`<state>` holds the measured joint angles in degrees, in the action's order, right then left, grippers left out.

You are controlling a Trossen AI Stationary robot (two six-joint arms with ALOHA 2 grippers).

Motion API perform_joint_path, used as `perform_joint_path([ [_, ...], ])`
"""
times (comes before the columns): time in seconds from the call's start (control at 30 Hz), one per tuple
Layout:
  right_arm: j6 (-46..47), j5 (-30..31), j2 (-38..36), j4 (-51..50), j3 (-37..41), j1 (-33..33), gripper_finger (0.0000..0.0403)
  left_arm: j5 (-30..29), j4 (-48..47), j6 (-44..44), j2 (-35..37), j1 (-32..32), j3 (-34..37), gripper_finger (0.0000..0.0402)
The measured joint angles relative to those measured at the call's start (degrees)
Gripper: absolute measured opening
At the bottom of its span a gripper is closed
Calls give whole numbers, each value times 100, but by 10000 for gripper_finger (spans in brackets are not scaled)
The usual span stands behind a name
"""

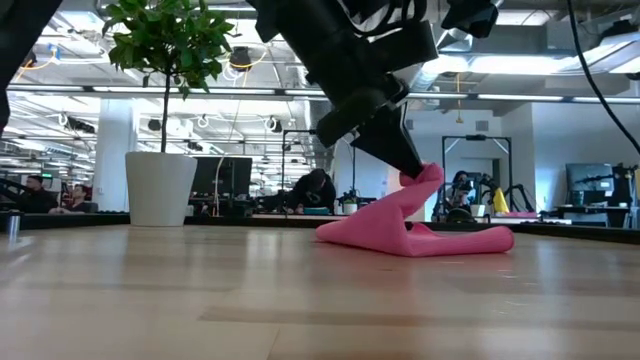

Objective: Fold microfiber towels
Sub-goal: Fold the pink cloth, then stack the folded pink cloth on top of the folded orange cloth in the yellow bin

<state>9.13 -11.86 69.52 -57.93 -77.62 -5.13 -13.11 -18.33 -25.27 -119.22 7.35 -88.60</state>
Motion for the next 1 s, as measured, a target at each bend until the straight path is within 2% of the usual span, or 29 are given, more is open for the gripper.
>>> perform_joint_path([
  [0.5, -55, 0, 7, -3, 0, 0, 188, 285, 499, 135, -4, -137, 1, 7],
  [0.83, -55, 0, 7, -3, 0, 0, 188, 319, 601, 180, -4, -141, 2, 102],
  [1.0, -54, 0, 7, -18, 0, 0, 188, -158, 416, 302, 17, -139, 2, 127],
])
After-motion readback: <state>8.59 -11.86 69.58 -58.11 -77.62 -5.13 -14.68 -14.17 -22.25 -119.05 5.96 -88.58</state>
